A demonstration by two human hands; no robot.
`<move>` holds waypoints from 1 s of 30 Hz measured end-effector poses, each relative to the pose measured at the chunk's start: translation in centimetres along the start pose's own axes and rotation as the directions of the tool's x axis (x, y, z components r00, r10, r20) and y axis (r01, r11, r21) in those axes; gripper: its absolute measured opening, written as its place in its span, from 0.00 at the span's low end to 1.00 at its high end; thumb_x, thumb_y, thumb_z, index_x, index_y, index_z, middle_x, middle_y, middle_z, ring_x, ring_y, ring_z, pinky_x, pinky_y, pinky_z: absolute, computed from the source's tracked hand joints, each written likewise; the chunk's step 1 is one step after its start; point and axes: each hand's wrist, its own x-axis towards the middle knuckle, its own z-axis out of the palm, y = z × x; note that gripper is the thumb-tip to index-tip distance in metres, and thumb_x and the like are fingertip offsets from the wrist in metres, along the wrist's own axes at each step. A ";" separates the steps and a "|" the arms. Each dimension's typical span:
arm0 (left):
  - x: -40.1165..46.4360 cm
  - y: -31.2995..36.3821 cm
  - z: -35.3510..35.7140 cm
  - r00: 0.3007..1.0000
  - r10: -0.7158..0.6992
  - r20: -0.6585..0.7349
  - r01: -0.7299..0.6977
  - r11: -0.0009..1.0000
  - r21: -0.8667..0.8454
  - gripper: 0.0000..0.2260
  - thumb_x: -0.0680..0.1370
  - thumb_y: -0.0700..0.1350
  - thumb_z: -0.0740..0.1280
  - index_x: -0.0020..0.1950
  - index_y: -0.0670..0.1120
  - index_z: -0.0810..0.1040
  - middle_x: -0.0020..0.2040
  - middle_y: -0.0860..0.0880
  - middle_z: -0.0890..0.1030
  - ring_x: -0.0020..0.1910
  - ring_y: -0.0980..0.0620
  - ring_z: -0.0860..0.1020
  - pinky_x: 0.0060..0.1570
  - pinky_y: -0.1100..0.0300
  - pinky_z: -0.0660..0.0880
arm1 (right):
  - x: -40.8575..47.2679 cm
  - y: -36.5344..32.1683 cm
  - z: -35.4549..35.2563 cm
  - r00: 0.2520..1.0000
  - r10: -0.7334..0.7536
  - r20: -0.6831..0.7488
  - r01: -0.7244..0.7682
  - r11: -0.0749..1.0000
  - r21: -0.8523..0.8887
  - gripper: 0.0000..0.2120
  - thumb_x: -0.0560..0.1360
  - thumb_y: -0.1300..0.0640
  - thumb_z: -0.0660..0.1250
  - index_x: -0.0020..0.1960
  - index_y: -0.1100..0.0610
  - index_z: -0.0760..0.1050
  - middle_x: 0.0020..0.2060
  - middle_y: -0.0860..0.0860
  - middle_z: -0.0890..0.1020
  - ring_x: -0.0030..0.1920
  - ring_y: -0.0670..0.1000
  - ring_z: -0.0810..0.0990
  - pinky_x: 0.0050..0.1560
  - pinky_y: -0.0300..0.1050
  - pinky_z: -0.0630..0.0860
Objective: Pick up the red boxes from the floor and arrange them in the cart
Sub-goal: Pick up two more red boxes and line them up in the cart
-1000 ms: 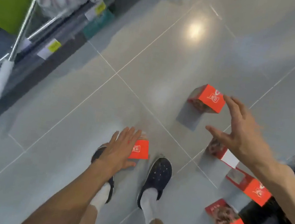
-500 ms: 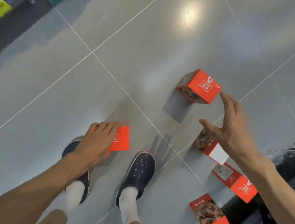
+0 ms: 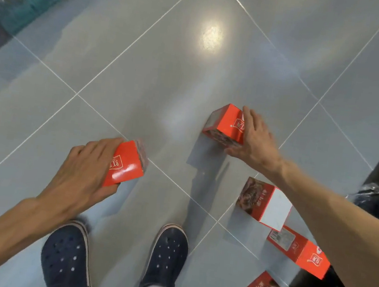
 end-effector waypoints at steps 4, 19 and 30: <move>0.2 -2.1 0.9 1.000 0.028 0.013 -0.028 1.000 0.014 0.42 0.66 0.51 0.77 0.76 0.43 0.65 0.68 0.42 0.76 0.62 0.37 0.77 0.58 0.43 0.72 | 2.1 -0.2 1.6 0.993 0.046 -0.110 -0.048 0.999 -0.022 0.56 0.68 0.41 0.79 0.83 0.58 0.49 0.75 0.59 0.64 0.75 0.64 0.62 0.69 0.66 0.69; -6.6 0.3 -15.3 0.998 0.059 0.036 -0.061 0.997 0.053 0.42 0.69 0.57 0.73 0.79 0.51 0.59 0.69 0.51 0.74 0.61 0.46 0.75 0.56 0.52 0.71 | -8.0 -4.0 -17.0 0.981 0.050 -0.189 -0.015 0.983 0.182 0.42 0.65 0.42 0.81 0.70 0.56 0.66 0.57 0.57 0.74 0.54 0.60 0.76 0.54 0.59 0.76; -21.5 12.6 -47.0 0.972 0.096 -0.214 -0.066 0.987 0.143 0.42 0.67 0.60 0.69 0.79 0.51 0.59 0.68 0.51 0.73 0.64 0.45 0.74 0.58 0.51 0.72 | -31.4 -16.1 -49.6 0.926 -0.102 -0.363 0.179 0.966 0.187 0.47 0.63 0.37 0.80 0.75 0.51 0.65 0.62 0.52 0.75 0.60 0.57 0.75 0.60 0.54 0.73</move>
